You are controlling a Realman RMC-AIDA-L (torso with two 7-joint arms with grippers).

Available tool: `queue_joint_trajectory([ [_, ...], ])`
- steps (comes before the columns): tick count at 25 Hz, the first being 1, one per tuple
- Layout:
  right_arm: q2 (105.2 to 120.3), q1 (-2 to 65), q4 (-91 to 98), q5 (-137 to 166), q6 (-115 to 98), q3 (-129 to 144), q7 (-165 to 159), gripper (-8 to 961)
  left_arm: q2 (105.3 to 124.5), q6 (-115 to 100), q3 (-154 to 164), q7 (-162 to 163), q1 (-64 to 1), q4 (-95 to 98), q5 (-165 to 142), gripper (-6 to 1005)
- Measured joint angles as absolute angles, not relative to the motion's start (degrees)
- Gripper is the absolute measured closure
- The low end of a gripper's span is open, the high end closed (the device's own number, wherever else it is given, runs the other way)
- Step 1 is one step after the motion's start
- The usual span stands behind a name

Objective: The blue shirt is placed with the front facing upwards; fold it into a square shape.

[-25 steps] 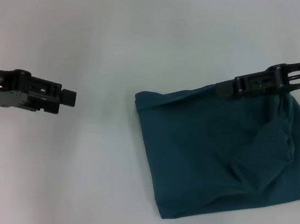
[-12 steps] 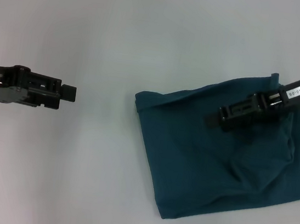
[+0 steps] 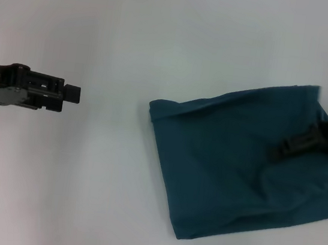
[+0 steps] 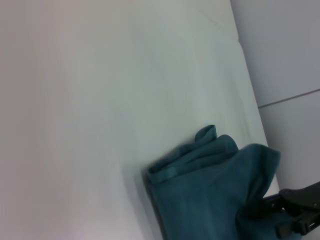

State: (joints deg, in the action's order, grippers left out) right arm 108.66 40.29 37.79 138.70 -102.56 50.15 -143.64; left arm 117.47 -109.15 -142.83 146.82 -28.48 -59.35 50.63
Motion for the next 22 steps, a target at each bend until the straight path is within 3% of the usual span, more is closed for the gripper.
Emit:
queue_joint_trajectory([
  [8, 106.72, 38.45, 42.73, 145.08, -101.71, 44.4, -144.44, 111, 117.2, -109.12, -143.54, 146.79, -29.23, -59.37, 50.63, 325],
  [17, 107.57, 39.75, 43.92, 141.31, -105.89, 40.05, -140.89, 133, 117.15, -108.98, -143.53, 146.77, -29.31, -59.2, 50.63, 324],
  [22, 106.96, 39.8, 44.73, 141.88, -104.7, 39.87, -142.31, 145, 117.17, -108.97, -143.53, 146.77, -29.48, -59.13, 50.67, 324],
])
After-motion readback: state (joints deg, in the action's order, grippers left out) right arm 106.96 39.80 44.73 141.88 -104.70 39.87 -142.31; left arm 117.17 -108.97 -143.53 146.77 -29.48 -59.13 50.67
